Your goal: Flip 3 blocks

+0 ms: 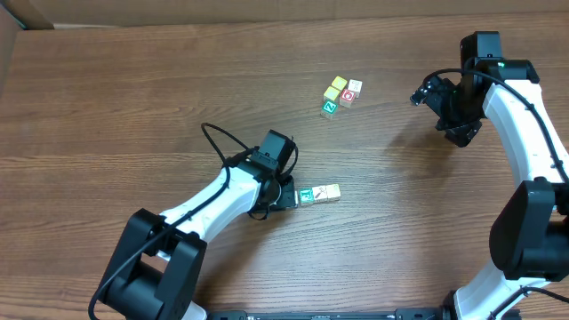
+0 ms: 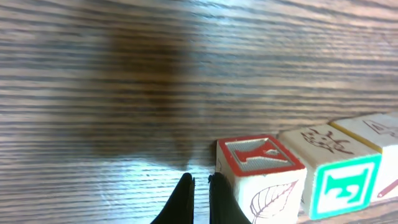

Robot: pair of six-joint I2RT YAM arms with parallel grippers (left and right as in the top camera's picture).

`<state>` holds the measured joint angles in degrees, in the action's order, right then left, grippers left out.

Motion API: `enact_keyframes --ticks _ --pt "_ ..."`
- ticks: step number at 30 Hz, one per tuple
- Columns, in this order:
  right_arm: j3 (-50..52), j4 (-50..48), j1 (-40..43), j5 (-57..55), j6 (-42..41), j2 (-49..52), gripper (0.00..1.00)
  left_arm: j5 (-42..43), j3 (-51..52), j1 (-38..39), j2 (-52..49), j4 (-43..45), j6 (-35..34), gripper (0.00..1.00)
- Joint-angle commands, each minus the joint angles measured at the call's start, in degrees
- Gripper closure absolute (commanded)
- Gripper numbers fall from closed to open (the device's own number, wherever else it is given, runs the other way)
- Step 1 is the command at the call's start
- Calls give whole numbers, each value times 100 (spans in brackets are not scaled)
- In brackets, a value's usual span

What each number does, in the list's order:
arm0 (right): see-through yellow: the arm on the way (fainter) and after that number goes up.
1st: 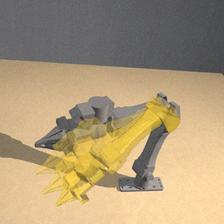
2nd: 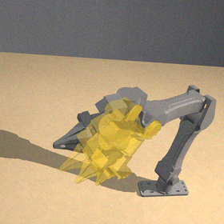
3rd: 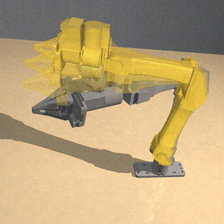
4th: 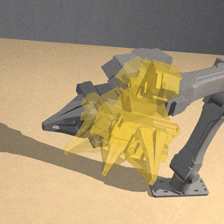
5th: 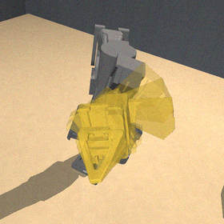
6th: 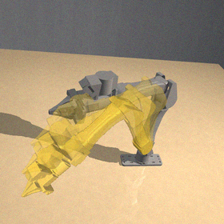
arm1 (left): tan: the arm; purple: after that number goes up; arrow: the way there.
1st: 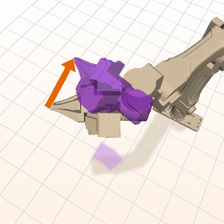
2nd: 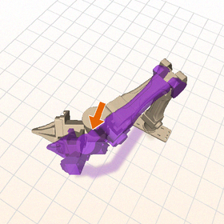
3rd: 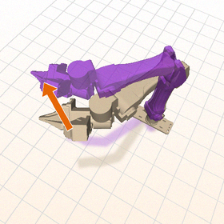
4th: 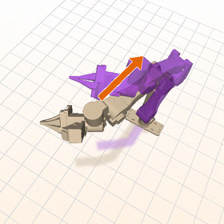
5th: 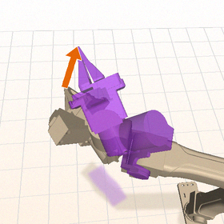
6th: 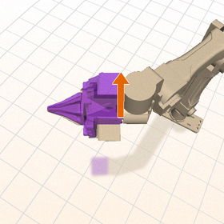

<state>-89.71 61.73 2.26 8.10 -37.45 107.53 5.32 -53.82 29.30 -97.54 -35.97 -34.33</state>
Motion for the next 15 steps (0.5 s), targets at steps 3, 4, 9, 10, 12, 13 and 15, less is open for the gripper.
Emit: enact_keyframes --ticks 3,4,9,10,12,13,15 --pt "-55 -11 17 -33 37 -90 0 -83 -107 35 -61 20 90 96" --pt "-55 -11 17 -33 37 -90 0 -85 -107 35 -61 20 90 96" --pt "-55 -11 17 -33 37 -90 0 -83 -107 35 -61 52 44 96" --pt "-55 -11 17 -33 37 -90 0 -83 -107 35 -61 63 -20 96" --pt "-55 -11 17 -33 37 -90 0 -79 -107 35 -61 74 -142 96" --pt "-55 -11 17 -33 37 -90 0 -79 -107 35 -61 70 -203 96" --pt "-55 -11 17 -33 37 -90 0 -81 -107 35 -61 76 -214 96"
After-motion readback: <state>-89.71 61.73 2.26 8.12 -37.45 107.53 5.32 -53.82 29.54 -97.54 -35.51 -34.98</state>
